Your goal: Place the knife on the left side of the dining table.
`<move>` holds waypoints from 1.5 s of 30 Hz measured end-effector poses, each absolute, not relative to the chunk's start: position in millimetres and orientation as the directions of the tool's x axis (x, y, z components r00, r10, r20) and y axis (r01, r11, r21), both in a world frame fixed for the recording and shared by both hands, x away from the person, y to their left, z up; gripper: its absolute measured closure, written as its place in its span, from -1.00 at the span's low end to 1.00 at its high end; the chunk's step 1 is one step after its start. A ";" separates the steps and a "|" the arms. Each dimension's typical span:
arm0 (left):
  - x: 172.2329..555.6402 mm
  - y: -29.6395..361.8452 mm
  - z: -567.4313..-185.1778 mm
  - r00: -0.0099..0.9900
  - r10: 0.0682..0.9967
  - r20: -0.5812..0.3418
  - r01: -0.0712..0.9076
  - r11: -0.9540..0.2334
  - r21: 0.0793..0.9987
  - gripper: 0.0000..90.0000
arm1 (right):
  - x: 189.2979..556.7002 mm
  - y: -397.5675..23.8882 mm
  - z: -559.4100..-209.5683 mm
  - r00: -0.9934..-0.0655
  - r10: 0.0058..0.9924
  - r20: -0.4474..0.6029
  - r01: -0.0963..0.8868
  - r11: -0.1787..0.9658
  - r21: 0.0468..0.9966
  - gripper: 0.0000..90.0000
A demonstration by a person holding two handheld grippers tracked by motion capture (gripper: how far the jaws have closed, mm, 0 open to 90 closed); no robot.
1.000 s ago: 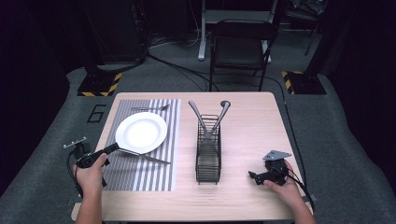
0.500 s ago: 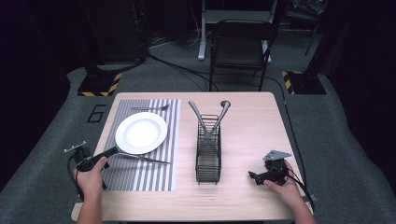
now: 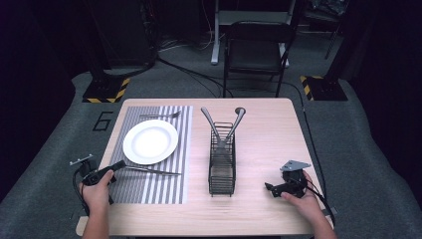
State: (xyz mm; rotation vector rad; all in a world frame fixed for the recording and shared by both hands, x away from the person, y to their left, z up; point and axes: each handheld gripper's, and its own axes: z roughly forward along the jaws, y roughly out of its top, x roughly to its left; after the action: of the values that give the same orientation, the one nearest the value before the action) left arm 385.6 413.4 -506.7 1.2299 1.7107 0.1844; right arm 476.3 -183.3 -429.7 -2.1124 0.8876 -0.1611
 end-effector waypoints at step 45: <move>385.2 419.8 -520.7 -0.063 0.837 -0.543 0.671 0.439 0.598 0.50 | 476.2 -183.0 -429.6 0.743 -0.645 -0.178 -0.538 -0.417 -0.733 -1.00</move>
State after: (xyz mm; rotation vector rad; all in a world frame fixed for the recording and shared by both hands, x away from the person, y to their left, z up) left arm 385.2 419.8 -520.7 1.2934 1.7935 0.2328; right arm 476.2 -183.0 -429.6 -2.1144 0.8878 -0.1652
